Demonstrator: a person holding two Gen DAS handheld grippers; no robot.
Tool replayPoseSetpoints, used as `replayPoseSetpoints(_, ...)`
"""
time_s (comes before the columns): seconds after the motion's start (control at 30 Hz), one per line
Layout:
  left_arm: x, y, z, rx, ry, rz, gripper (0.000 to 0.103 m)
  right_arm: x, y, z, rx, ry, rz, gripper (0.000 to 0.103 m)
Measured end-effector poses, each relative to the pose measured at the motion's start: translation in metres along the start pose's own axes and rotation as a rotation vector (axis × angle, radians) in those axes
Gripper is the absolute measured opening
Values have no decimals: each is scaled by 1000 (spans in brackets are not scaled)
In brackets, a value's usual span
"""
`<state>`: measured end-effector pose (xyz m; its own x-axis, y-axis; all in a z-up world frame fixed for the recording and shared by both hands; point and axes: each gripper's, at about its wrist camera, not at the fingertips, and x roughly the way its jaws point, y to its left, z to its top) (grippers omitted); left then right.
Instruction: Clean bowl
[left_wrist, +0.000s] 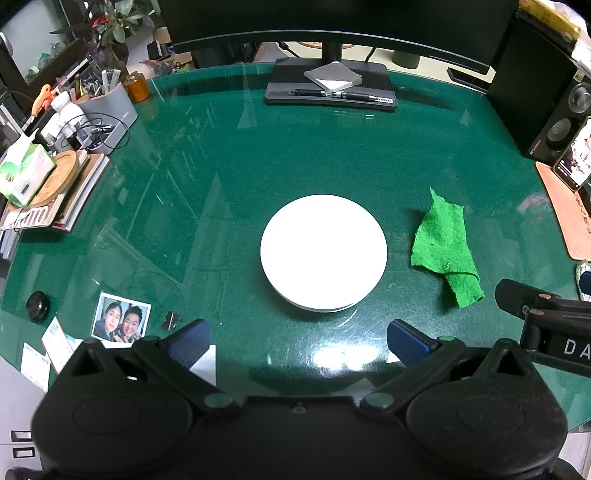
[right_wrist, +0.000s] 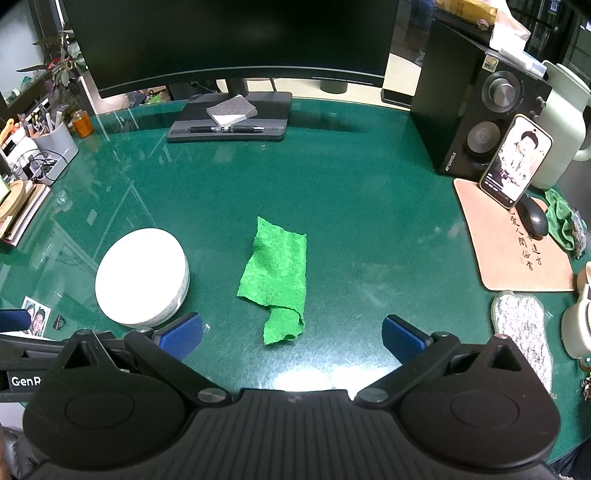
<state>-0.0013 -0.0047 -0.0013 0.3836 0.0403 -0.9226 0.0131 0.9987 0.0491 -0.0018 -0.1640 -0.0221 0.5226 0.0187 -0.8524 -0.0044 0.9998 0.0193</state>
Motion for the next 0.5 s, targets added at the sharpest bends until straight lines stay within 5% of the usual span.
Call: replayPoseSetpoints(0.5,0,1,-3,-20,4,-8,102,2,-3,-1,6,5,19,103)
